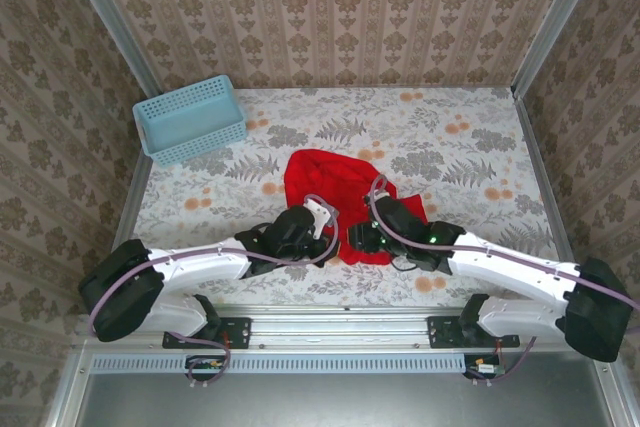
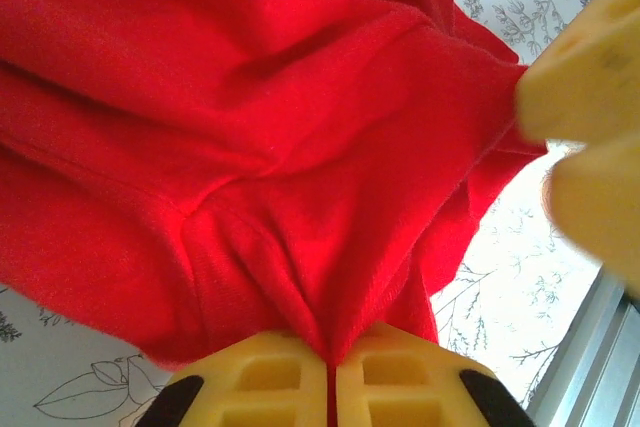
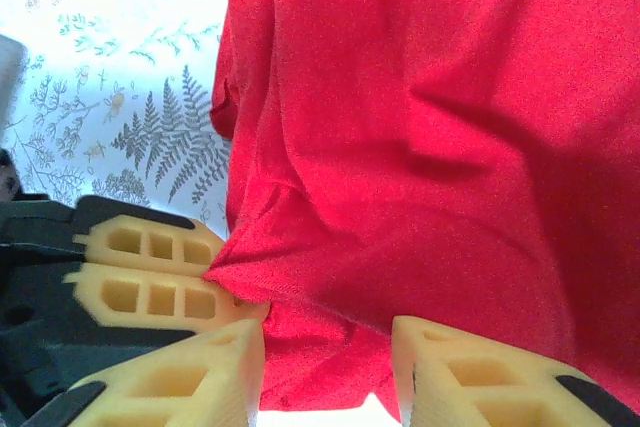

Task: Fold the inside-out t-shirt
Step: Turn the T-shirt inside out at the center of the table.

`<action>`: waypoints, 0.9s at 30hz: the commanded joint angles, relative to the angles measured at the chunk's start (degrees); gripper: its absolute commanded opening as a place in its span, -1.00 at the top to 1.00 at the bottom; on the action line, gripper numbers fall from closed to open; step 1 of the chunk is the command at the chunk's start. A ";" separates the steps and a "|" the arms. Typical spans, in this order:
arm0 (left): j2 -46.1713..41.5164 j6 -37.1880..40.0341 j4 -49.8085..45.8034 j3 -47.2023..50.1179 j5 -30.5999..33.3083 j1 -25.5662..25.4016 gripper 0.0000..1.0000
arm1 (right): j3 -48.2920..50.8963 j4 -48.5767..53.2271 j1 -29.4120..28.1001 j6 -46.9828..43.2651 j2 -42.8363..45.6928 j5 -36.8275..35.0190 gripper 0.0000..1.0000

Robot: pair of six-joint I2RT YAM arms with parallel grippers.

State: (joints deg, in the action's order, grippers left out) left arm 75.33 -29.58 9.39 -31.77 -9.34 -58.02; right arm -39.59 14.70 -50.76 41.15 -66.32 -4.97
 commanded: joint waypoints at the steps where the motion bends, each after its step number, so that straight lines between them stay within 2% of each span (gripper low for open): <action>1: -0.38 0.12 -0.50 0.64 -1.13 0.35 0.78 | 0.93 -5.60 -0.37 5.55 -3.16 2.87 0.23; 9: -0.32 -0.54 -0.78 1.45 -0.27 0.40 0.76 | 1.13 -8.23 -0.38 5.53 -9.45 2.33 0.30; 20: -2.60 0.34 -4.47 4.01 2.75 1.93 0.75 | -2.41 -1.48 -0.33 -1.66 -11.82 -8.86 0.47; 23: -2.80 1.47 -7.08 3.65 3.99 1.89 0.64 | -4.47 -0.49 -0.35 -3.88 -13.04 -10.25 0.57; 27: -4.66 2.16 -11.53 2.88 7.41 1.22 0.33 | -6.33 0.83 -0.32 -5.26 -14.66 -10.23 0.62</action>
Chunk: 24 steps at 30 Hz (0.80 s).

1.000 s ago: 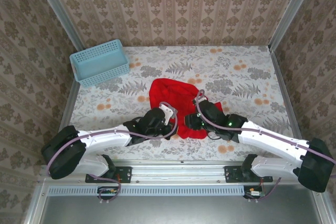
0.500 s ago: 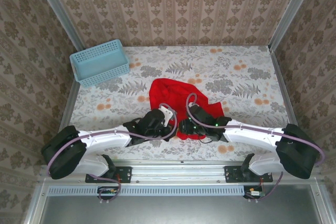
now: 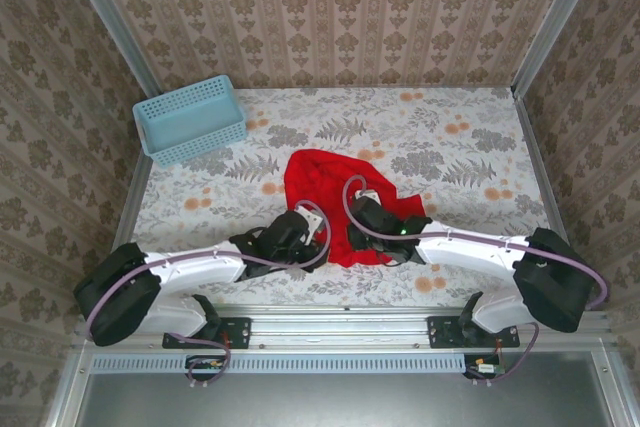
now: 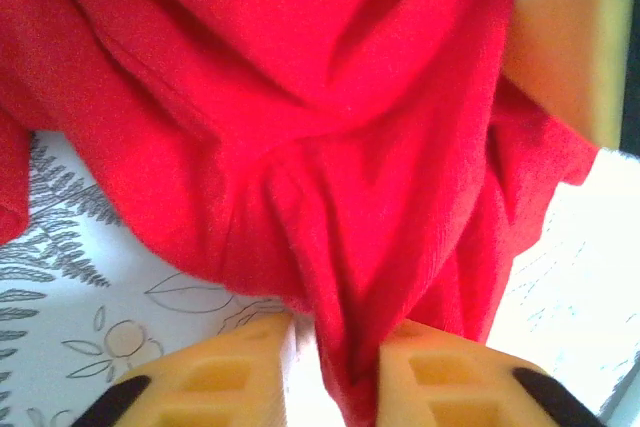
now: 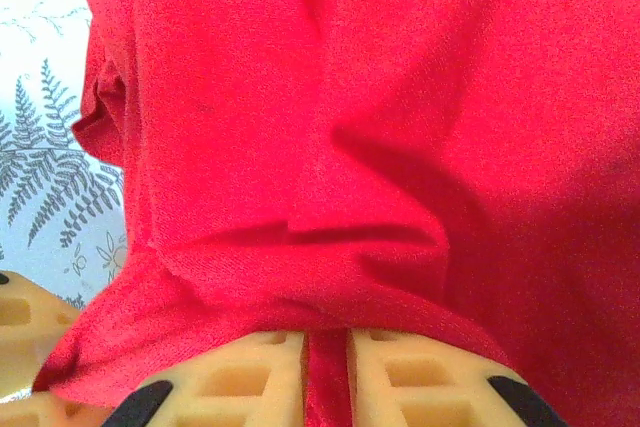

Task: Fold the inside-out t-shirt
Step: Turn the T-shirt inside out at the center of the table.

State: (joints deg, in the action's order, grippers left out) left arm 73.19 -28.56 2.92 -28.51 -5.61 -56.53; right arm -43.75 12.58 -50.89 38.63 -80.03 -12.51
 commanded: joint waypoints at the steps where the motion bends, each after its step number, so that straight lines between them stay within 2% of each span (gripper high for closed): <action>1: -3.14 1.05 -6.79 -0.87 5.46 -0.87 0.24 | -2.13 3.05 -0.24 -2.84 -0.55 -2.50 0.62; 6: -7.11 -3.42 -16.57 -5.55 17.69 -7.54 -0.16 | -1.17 4.47 -1.17 -2.56 3.94 -1.86 0.46; 11: -0.85 -10.64 -22.55 -12.23 21.98 -11.05 -0.28 | 0.30 5.31 -1.13 -0.91 8.51 -3.45 0.31; 17: 8.72 -10.70 -21.13 -17.79 22.22 -11.20 -0.53 | 0.40 6.30 -1.06 -0.66 10.48 -3.89 0.19; 21: 12.82 -9.35 -20.41 -20.22 22.82 -9.19 -0.46 | 2.69 6.40 -1.10 0.55 12.92 -3.58 0.18; 24: 14.92 -8.05 -18.19 -20.83 20.44 -6.19 -0.10 | 5.88 4.51 -1.05 2.13 15.58 -2.29 0.18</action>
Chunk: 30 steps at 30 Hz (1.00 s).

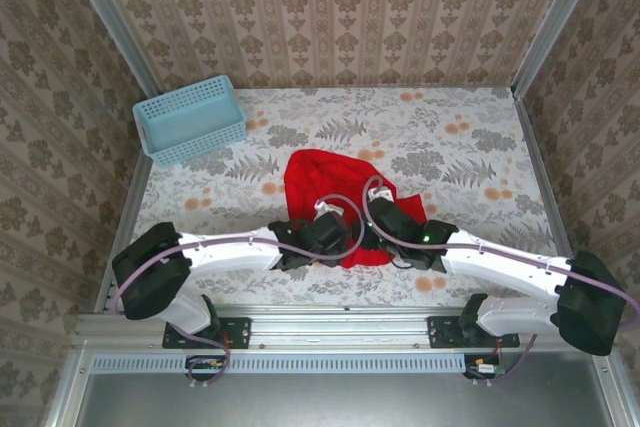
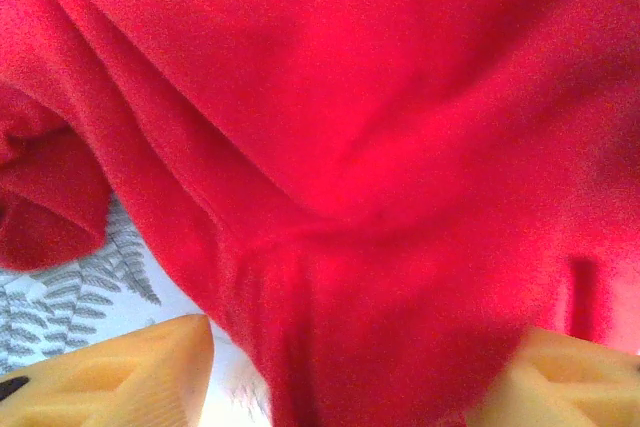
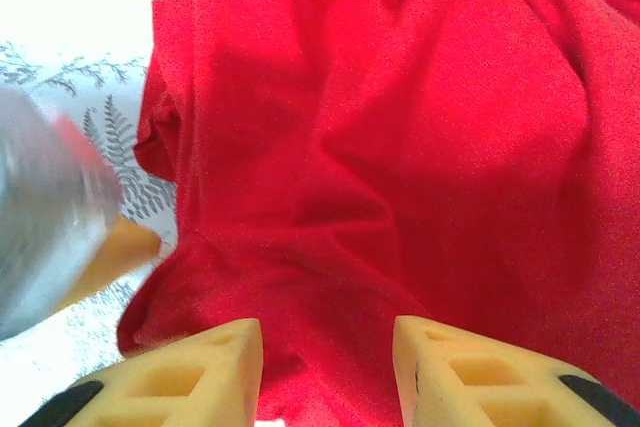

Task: Fold the inside-out t-shirt
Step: Turn the T-shirt inside out at the center of the table.

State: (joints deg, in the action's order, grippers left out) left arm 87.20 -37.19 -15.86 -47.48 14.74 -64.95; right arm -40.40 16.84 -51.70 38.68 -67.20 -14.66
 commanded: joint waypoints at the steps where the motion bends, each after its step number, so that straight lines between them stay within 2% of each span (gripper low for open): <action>1: 0.78 1.03 1.71 -1.68 -0.46 2.97 0.02 | 3.71 -1.00 -0.35 2.57 3.39 0.71 0.20; 3: -0.07 1.70 4.06 -1.17 -2.77 4.34 0.17 | 5.85 -3.70 -0.54 3.69 3.51 2.39 0.24; 7: -2.11 1.34 11.62 1.90 -12.18 8.21 0.34 | 7.33 -8.76 -1.82 3.94 1.16 5.57 0.29; 11: -3.88 1.25 14.71 4.72 -15.35 9.81 0.38 | 4.90 -12.25 -4.38 2.63 -1.15 8.04 0.31; 20: -8.95 0.10 16.23 11.66 -15.54 10.80 0.30 | -0.21 -15.17 -4.72 4.66 -12.14 9.55 0.40; 30: -9.15 -0.06 16.28 13.27 -14.98 10.87 0.28 | -7.75 -4.61 -4.72 1.77 -22.37 1.66 0.44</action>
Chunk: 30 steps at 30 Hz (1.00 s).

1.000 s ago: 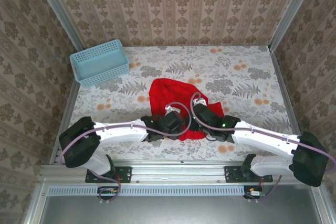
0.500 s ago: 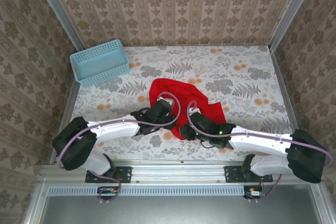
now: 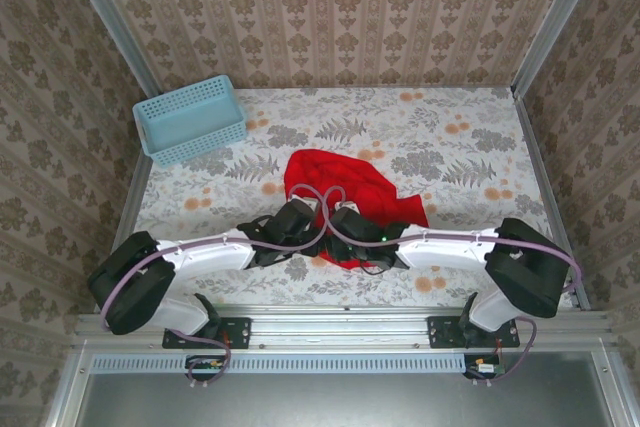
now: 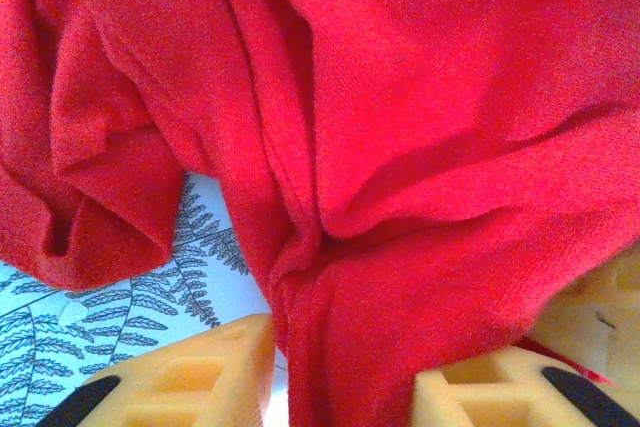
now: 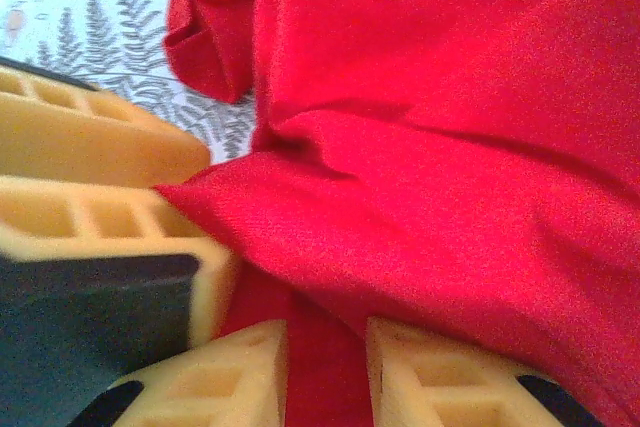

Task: Fold the inside-out t-shirt
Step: Turn the T-shirt inside out at the center of the table.

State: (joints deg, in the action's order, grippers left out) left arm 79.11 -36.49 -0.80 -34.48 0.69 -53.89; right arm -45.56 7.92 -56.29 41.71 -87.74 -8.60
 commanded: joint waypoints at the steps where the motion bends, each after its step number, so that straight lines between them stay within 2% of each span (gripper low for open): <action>1: -1.23 -0.77 1.24 0.42 -0.92 -0.20 0.27 | -3.18 5.34 -0.07 -1.36 -2.36 -5.68 0.44; 7: -1.51 -0.95 1.63 1.82 -1.63 -0.28 0.25 | -5.66 7.91 0.47 -2.39 -5.01 -10.01 0.44; 15: -9.27 -2.79 3.83 8.67 -1.09 -0.59 0.26 | -3.82 2.37 0.96 -1.28 -2.28 -2.24 0.37; 20: -16.24 -3.25 5.81 12.89 -1.00 -0.35 0.15 | -2.86 -1.21 1.03 1.43 -0.21 3.60 0.37; 26: -19.97 -2.95 4.14 14.06 -0.56 2.09 0.10 | -4.30 -1.54 0.48 3.10 -3.03 5.17 0.38; 30: -21.18 -2.70 3.57 14.04 -1.43 3.89 0.06 | -5.92 1.02 0.48 3.75 -5.31 3.08 0.41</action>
State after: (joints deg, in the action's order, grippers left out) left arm 59.20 -38.87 3.05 -21.17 -0.25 -50.96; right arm -49.54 7.07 -55.44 43.94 -91.55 -5.30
